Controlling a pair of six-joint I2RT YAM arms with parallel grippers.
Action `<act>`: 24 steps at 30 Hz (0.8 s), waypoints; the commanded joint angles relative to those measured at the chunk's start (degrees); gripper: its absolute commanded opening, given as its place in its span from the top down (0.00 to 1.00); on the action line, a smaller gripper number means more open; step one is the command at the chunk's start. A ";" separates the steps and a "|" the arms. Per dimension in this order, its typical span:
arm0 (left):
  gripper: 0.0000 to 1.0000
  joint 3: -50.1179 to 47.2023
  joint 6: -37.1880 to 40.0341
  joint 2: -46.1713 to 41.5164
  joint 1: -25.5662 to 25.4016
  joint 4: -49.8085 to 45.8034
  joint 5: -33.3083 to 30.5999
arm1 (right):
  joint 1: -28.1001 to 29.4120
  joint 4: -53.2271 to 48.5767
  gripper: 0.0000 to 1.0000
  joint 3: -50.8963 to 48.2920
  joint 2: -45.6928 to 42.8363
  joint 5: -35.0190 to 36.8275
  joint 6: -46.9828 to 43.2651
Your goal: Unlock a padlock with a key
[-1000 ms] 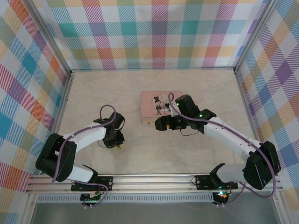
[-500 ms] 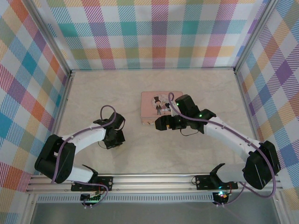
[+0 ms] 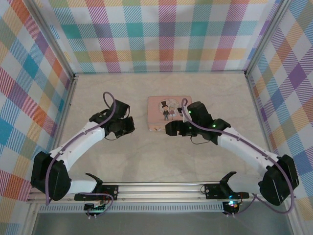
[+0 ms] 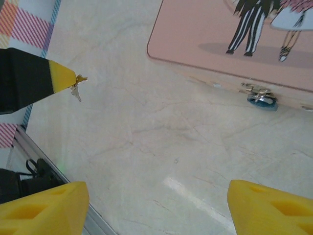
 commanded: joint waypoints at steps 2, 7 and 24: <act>1.00 4.61 1.42 -0.93 -0.66 0.20 5.51 | 0.05 3.88 0.27 0.47 -3.48 3.54 2.64; 1.00 7.53 -1.70 -1.22 -0.74 5.22 9.47 | -0.01 8.52 0.30 0.90 -4.52 1.16 5.50; 1.00 13.52 -0.86 0.12 -8.58 9.94 13.38 | -0.05 22.50 0.64 4.48 4.64 -11.13 13.63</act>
